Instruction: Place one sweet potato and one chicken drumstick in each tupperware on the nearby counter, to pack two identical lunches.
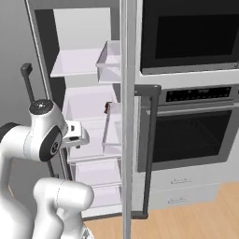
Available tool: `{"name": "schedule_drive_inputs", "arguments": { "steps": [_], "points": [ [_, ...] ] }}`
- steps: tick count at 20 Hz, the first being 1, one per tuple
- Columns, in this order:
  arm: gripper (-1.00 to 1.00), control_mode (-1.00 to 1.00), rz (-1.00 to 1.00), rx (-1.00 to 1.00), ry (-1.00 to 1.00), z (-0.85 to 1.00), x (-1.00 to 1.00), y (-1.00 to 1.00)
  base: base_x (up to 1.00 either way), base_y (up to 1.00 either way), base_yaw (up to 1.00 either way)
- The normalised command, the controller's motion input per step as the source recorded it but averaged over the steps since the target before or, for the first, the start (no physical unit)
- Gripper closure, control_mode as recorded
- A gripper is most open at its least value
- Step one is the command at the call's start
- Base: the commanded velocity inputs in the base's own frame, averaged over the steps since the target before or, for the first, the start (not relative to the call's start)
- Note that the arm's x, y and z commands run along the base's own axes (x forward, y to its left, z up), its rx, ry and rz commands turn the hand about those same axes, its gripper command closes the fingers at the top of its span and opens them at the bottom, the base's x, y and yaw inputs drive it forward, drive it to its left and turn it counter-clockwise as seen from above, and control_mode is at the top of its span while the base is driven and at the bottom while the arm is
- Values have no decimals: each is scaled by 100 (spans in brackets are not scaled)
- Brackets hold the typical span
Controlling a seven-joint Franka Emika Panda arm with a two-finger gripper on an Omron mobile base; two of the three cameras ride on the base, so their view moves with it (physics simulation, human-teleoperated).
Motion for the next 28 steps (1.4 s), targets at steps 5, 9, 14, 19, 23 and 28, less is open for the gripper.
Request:
{"name": "schedule_drive_inputs", "arguments": {
  "steps": [5,9,14,19,23,28],
  "points": [
    [-100,100,0,0,0,0,0,0,8,-16,-17],
    [-100,100,0,0,0,0,0,0,-49,20,-1],
    [-100,100,0,0,0,0,0,0,-49,55,0],
    [-100,100,0,0,0,0,0,0,10,15,0],
    [-100,100,0,0,0,0,0,0,60,-9,0],
    [-100,100,0,0,0,0,0,0,72,0,0]
  ]
}}
